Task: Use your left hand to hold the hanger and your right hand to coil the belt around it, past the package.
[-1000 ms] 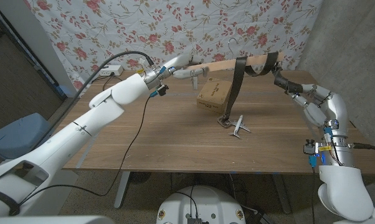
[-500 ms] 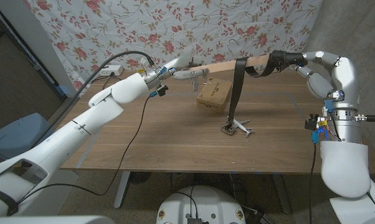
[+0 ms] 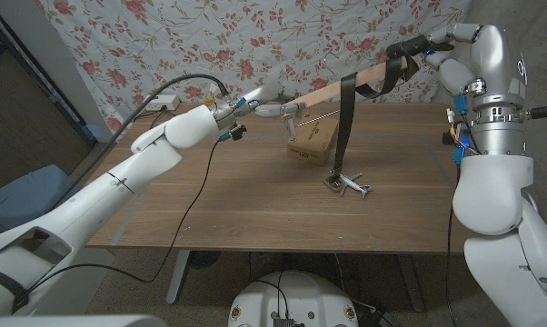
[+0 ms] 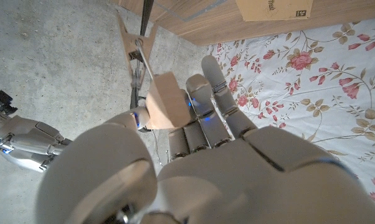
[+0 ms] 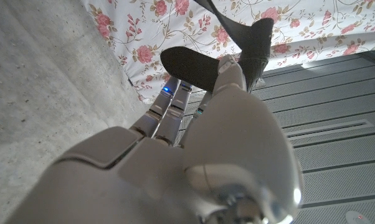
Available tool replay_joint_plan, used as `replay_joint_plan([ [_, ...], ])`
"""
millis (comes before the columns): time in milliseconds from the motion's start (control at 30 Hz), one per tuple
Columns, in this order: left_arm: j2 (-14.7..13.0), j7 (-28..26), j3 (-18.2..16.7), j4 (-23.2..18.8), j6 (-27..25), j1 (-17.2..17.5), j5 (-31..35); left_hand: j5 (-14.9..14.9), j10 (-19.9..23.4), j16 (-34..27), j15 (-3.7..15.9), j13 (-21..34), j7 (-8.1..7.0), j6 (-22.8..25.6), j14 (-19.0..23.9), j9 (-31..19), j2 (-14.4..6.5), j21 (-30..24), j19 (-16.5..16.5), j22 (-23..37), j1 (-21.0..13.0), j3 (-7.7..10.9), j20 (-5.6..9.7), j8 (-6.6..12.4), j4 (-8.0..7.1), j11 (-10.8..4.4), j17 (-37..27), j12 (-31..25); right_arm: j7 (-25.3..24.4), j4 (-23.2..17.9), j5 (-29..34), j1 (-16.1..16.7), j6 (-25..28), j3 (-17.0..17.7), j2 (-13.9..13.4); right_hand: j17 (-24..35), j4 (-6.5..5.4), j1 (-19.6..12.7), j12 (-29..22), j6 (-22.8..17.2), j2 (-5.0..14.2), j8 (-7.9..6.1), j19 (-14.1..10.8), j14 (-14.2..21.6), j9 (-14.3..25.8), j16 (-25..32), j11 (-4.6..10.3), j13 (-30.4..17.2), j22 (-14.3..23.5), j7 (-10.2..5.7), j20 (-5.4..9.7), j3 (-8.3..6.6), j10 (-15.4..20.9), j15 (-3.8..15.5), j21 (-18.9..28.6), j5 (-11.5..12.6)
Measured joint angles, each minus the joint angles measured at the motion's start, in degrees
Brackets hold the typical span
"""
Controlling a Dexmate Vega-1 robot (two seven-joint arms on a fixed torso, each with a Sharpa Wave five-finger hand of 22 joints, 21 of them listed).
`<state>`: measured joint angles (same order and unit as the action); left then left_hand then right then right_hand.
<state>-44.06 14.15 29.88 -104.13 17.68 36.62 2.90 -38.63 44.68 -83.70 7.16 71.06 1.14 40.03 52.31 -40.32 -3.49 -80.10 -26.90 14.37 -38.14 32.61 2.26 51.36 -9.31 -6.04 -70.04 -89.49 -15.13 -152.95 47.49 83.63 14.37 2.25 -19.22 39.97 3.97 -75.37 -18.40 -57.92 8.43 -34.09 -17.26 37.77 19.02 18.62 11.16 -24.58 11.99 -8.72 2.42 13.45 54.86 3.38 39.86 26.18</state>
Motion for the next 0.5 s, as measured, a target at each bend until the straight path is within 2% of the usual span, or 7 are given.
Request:
replay_joint_plan([
  [33,0.00,0.05,0.00,0.00,-0.05,0.00,0.01,0.00,0.00,0.00,0.00,0.07,0.00,0.00,0.00,0.03,0.00,0.00,0.00,0.00,0.00,0.00,0.00,-0.01,0.00,0.00,0.00,0.00,0.00,0.00,0.00,-0.19,0.00,-0.06,-0.09,0.00,0.00,0.09,0.00,0.00,0.09,0.00,0.00,0.00,-0.06,0.00,0.00,0.00,0.00,0.00,0.00,0.00,0.00,0.00,0.00,0.00],
  [67,-0.07,0.56,0.28,-0.01,-0.54,-0.37,0.17,-0.01,0.00,0.00,0.00,0.08,0.00,0.00,0.00,0.08,0.00,0.00,0.00,0.00,0.00,0.00,0.00,-0.05,0.00,0.00,0.00,0.00,1.90,-0.01,1.01,-2.26,2.10,-0.66,-1.13,0.00,0.00,0.21,0.00,0.00,0.21,0.00,0.00,0.00,-0.11,0.00,0.00,0.00,0.00,0.00,0.00,0.00,0.00,0.00,0.00,0.00],
  [133,-0.16,1.19,0.67,-0.15,-1.18,-0.86,0.39,-0.01,0.00,0.00,0.00,0.09,0.00,0.00,0.00,0.15,0.00,0.00,0.00,0.00,0.00,0.00,0.00,-0.22,0.00,0.00,0.00,-0.01,2.42,0.00,1.26,-3.88,2.63,-1.17,-1.99,0.00,0.00,0.22,0.00,0.00,0.22,0.00,0.00,0.00,-0.18,0.00,0.00,0.00,0.00,0.00,0.00,0.00,0.00,0.00,0.00,0.00],
  [233,-0.33,2.08,1.09,-0.52,-2.20,-1.48,0.77,-0.01,0.00,0.00,0.00,0.05,0.00,0.00,0.00,0.15,0.00,0.00,0.00,0.00,0.00,0.01,0.00,-0.26,-0.01,0.01,0.00,-0.06,7.63,0.45,3.90,-8.06,7.57,-2.73,-4.40,0.00,0.01,0.37,0.00,0.00,0.37,0.03,0.00,0.00,-0.23,0.00,0.00,0.01,0.00,0.00,0.00,0.00,0.00,0.00,0.00,0.00],
  [267,-0.33,2.08,1.09,-0.52,-2.20,-1.48,0.77,-0.01,0.00,0.00,0.00,0.03,-0.01,-0.01,0.00,0.15,0.00,0.00,0.00,0.00,0.00,0.08,0.00,-0.21,-0.08,0.01,0.00,-0.06,7.63,0.46,3.90,-8.12,7.57,-2.77,-4.45,0.00,0.01,0.38,0.28,0.00,0.38,0.06,0.00,0.00,-0.23,0.00,0.00,0.01,0.00,0.00,0.00,0.00,0.00,0.00,0.32,0.00],
  [367,-0.62,3.71,1.87,-1.22,-3.91,-2.62,1.28,-0.01,0.00,-0.02,0.00,0.02,0.26,0.26,0.00,0.40,0.00,0.00,0.00,0.00,0.00,0.26,0.00,-0.06,-0.25,0.02,0.00,-0.07,12.33,1.25,6.98,-12.66,11.74,-5.09,-7.17,-0.01,0.01,0.38,0.44,0.00,0.39,0.08,-0.11,0.00,-0.39,0.00,0.00,0.10,0.00,0.00,-0.11,0.00,0.00,0.00,0.44,0.00],
  [500,-0.73,6.57,3.07,-1.68,-5.98,-4.35,1.74,-0.01,0.20,-0.23,0.00,0.02,0.70,0.70,0.00,0.54,0.00,-0.22,0.00,0.00,0.00,0.26,0.00,-0.06,-0.26,0.22,0.00,-0.12,17.00,2.00,9.61,-17.06,15.02,-7.52,-9.60,-0.01,-0.08,0.09,0.44,0.00,0.68,0.42,-0.11,-0.02,-0.42,-0.23,0.14,0.04,0.00,-0.01,-0.10,0.09,-0.14,0.02,0.44,0.00],
])
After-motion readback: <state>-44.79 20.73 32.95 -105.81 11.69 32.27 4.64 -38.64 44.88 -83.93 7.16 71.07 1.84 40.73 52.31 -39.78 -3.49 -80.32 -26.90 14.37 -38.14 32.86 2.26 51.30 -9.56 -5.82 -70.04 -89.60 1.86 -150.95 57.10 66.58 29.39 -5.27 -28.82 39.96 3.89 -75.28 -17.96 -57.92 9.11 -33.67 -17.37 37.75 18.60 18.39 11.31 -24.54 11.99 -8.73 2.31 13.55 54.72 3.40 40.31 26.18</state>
